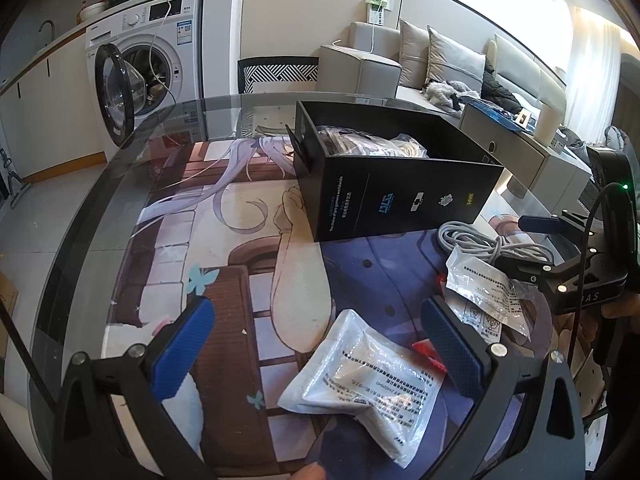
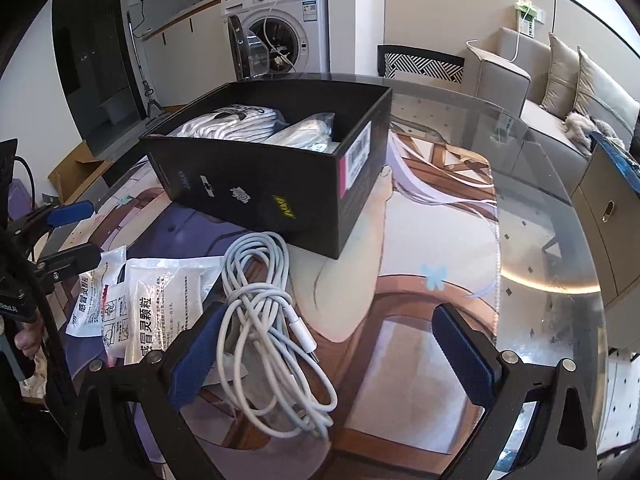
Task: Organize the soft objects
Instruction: 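Move the right tool down onto the grey coiled cable and close it, then grasp a white packet with the left tool while the right tool lifts the cable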
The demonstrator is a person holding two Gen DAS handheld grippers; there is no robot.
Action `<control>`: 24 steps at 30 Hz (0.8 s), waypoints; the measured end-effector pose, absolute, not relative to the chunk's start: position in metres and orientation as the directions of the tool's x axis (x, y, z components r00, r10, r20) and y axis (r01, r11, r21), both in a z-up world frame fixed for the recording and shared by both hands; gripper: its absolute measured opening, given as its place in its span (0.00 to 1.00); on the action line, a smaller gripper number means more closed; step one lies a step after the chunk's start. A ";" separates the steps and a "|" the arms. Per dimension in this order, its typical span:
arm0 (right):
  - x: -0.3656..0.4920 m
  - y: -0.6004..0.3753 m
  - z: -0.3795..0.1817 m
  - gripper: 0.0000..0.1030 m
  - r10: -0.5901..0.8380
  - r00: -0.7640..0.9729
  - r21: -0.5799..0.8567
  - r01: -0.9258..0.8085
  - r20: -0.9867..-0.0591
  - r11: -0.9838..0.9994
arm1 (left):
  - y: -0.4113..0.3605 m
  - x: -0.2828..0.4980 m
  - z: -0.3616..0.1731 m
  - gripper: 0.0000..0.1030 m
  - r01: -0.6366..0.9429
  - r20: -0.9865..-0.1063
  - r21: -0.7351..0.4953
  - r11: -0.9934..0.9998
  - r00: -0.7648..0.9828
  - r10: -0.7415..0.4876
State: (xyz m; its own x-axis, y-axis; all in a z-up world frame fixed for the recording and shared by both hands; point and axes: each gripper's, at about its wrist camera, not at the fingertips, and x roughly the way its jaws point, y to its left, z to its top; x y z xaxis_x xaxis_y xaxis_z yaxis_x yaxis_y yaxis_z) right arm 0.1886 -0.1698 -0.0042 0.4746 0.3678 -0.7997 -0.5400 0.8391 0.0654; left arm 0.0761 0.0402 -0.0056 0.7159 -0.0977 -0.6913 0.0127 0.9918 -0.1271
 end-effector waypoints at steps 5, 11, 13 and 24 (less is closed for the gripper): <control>0.184 -0.163 -0.006 0.78 0.391 0.453 0.070 -0.578 -0.801 0.813 | 0.041 0.076 -0.006 1.00 0.009 -0.693 -0.129 0.992 0.715 -0.096; 0.178 -0.158 -0.005 0.53 0.445 0.421 0.102 -0.626 -0.790 0.773 | 0.042 0.075 -0.008 1.00 0.007 -0.694 -0.130 0.991 0.714 -0.096; 0.176 -0.157 -0.005 0.45 0.456 0.416 0.104 -0.639 -0.787 0.762 | 0.043 0.074 -0.008 1.00 0.006 -0.695 -0.130 0.991 0.713 -0.096; 0.163 -0.164 0.008 0.31 0.496 0.434 0.097 -0.672 -0.752 0.734 | 0.046 0.067 -0.008 1.00 0.016 -0.696 -0.132 0.991 0.711 -0.104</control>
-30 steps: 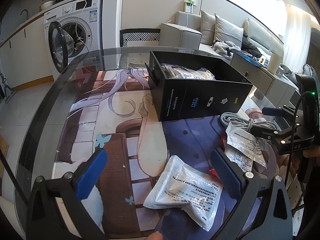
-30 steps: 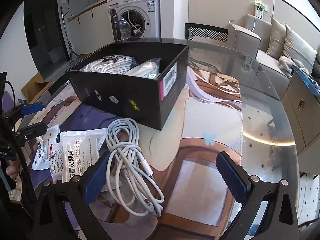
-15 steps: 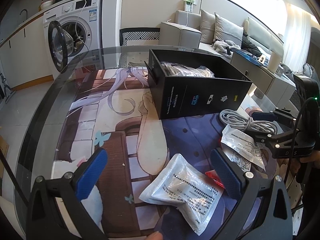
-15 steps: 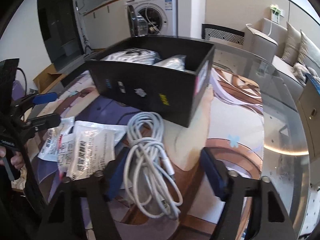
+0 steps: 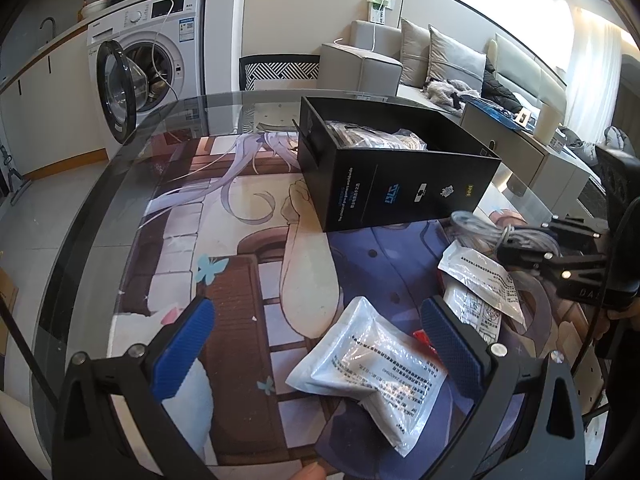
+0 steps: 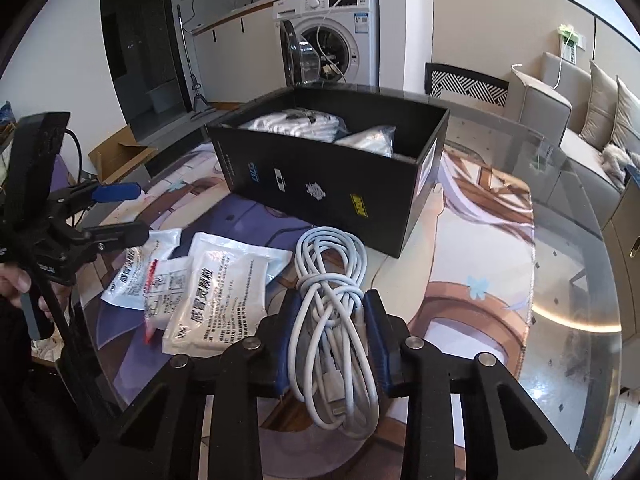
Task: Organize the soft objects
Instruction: 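Grasp a white packet with the left tool while the right tool lifts the cable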
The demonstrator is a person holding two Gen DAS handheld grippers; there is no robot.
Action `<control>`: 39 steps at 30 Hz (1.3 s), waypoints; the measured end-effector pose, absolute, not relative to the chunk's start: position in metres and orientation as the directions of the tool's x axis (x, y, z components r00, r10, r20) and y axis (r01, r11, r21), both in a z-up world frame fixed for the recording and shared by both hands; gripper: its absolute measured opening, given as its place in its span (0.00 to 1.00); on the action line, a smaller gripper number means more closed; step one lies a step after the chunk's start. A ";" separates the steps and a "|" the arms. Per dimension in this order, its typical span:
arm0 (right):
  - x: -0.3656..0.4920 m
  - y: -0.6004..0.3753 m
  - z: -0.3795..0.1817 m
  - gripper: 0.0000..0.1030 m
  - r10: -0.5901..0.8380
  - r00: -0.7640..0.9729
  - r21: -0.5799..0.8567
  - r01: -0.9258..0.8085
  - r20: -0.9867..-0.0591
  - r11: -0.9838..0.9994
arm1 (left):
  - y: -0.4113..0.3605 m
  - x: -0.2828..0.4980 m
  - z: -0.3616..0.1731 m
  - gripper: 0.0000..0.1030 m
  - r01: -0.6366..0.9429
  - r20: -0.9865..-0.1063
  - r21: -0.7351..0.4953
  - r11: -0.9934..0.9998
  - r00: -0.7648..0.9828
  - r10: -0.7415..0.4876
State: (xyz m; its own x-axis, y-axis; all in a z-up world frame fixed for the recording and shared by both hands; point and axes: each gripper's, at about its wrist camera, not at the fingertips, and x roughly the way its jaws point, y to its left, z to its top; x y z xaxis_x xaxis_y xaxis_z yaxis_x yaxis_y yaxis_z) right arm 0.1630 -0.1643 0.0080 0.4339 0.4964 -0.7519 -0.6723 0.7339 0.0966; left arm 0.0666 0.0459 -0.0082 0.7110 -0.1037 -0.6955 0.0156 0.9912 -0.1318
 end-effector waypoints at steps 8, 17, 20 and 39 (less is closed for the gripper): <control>0.153 -0.172 0.034 0.31 0.560 0.461 0.118 -0.691 -0.688 0.713 | 0.035 0.053 -0.009 1.00 0.117 -0.712 -0.100 0.988 0.686 -0.153; 0.149 -0.175 0.044 0.31 0.571 0.475 0.114 -0.694 -0.669 0.711 | 0.012 0.046 -0.016 1.00 0.223 -0.749 -0.019 0.975 0.643 -0.162; 0.148 -0.176 0.046 0.31 0.574 0.475 0.114 -0.697 -0.667 0.708 | 0.008 0.048 -0.020 1.00 0.243 -0.762 0.005 0.970 0.629 -0.153; 0.145 -0.175 0.046 0.31 0.577 0.470 0.118 -0.698 -0.668 0.706 | 0.010 0.056 -0.023 0.77 0.267 -0.776 -0.031 0.963 0.601 -0.192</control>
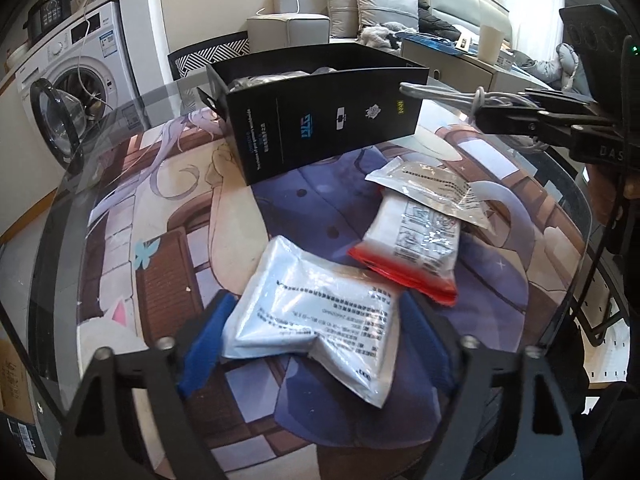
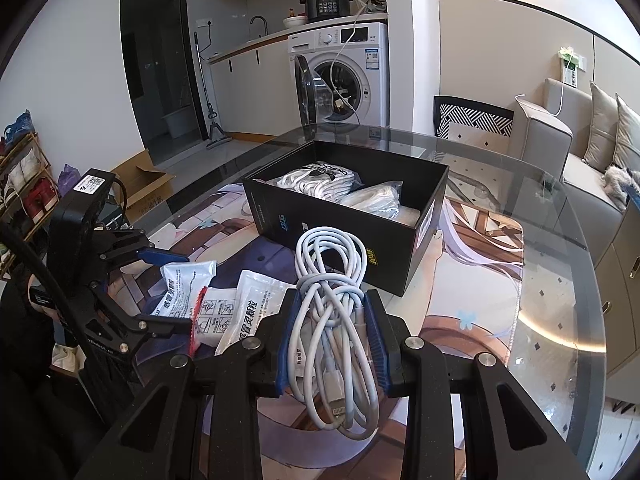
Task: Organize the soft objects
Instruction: 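Grasp a white packet with the left tool while the right tool lifts the cable, then carry the cable and white packet with both tools over the black box and lower them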
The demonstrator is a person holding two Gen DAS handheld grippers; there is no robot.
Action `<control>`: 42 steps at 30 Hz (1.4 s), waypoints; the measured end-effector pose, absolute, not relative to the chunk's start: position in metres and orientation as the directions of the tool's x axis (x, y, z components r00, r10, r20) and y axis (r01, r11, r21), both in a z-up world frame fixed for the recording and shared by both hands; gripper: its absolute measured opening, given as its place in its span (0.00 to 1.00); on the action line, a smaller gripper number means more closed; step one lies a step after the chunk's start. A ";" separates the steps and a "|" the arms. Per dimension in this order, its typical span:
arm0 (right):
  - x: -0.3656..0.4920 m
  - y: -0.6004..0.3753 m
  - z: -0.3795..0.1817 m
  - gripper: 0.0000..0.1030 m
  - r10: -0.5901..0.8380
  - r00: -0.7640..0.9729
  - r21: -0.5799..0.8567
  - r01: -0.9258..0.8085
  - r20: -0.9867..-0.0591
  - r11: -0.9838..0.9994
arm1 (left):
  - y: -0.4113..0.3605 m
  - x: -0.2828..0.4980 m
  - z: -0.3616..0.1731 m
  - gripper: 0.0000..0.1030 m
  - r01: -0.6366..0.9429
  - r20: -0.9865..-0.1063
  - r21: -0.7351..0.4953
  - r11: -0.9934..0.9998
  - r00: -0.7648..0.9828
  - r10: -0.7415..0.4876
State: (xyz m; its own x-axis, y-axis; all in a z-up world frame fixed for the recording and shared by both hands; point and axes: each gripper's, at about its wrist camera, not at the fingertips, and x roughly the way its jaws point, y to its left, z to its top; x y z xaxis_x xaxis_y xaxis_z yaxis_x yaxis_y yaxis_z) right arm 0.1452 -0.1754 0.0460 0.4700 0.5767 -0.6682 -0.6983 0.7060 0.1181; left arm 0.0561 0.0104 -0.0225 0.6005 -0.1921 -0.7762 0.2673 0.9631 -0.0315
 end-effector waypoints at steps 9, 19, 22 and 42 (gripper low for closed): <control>0.146 -0.176 0.045 0.31 0.576 0.471 0.117 -0.697 -0.668 0.707 | 0.018 0.050 -0.016 0.39 0.255 -0.757 -0.058 0.965 0.619 -0.209; 0.147 -0.176 0.045 0.31 0.576 0.473 0.117 -0.696 -0.667 0.708 | 0.033 0.049 -0.014 0.23 0.192 -0.744 -0.088 0.978 0.640 -0.192; 0.148 -0.177 0.046 0.31 0.577 0.475 0.118 -0.695 -0.665 0.709 | 0.039 0.048 -0.011 0.20 0.171 -0.727 -0.117 0.978 0.656 -0.202; 0.143 -0.176 0.058 0.31 0.589 0.511 0.110 -0.690 -0.626 0.715 | 0.048 0.039 0.026 0.13 0.137 -0.600 -0.183 0.974 0.769 -0.220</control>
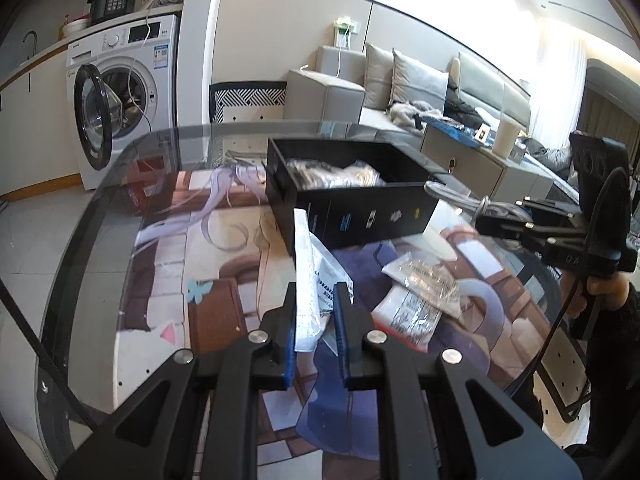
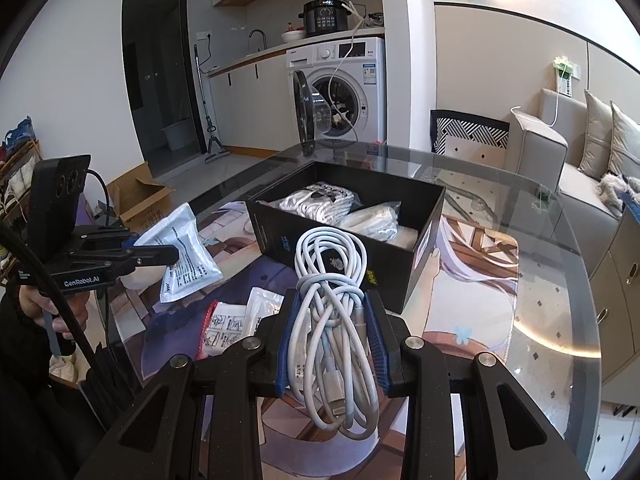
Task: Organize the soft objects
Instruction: 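Carry the cable and white packet with both tools over the black box and lower them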
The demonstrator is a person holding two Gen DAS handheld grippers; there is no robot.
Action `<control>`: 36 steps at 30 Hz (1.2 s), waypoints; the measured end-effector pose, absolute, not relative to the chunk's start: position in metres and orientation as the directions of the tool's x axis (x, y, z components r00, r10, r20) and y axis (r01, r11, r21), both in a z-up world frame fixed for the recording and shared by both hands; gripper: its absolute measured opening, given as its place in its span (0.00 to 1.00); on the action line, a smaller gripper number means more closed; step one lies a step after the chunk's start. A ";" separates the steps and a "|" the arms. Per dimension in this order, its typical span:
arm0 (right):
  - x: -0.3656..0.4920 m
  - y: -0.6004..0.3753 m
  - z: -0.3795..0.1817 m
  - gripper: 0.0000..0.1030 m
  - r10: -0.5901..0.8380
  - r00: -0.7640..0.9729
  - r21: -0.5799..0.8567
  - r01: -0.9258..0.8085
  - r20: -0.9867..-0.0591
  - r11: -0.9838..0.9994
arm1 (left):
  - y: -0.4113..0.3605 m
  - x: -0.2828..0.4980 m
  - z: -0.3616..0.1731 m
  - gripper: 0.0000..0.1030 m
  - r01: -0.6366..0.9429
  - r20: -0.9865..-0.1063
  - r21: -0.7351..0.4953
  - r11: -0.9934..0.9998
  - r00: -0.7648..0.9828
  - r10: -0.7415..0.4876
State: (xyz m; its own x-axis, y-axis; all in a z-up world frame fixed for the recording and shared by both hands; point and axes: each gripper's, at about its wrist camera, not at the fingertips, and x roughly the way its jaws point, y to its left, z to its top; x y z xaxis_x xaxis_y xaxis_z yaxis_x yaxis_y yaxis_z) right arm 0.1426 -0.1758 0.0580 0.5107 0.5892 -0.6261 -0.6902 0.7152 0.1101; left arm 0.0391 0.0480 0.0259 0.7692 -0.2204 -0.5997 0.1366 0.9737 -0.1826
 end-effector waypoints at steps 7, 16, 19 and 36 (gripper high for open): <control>0.140 -0.173 0.067 0.31 0.573 0.548 0.105 -0.661 -0.609 0.743 | 0.045 0.047 0.042 0.13 0.143 -0.556 -0.212 0.967 0.796 -0.240; 0.150 -0.161 0.085 0.31 0.537 0.587 0.112 -0.605 -0.606 0.788 | 0.037 0.075 0.068 0.13 0.161 -0.495 -0.238 0.958 0.828 -0.262; 0.157 -0.159 0.090 0.31 0.524 0.597 0.109 -0.590 -0.607 0.800 | 0.035 0.084 0.075 0.13 0.163 -0.479 -0.245 0.956 0.837 -0.265; 0.192 -0.159 0.116 0.31 0.480 0.643 0.108 -0.528 -0.597 0.842 | 0.029 0.136 0.088 0.13 0.150 -0.460 -0.245 0.958 0.852 -0.251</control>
State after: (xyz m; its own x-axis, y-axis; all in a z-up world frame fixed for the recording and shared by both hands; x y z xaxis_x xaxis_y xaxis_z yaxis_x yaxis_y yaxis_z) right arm 0.1919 -0.1594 0.1162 0.6431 0.4801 -0.5966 -0.5283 0.8421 0.1082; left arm 0.1362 0.0285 0.0877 0.8520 -0.2507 -0.4596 0.1499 0.9580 -0.2445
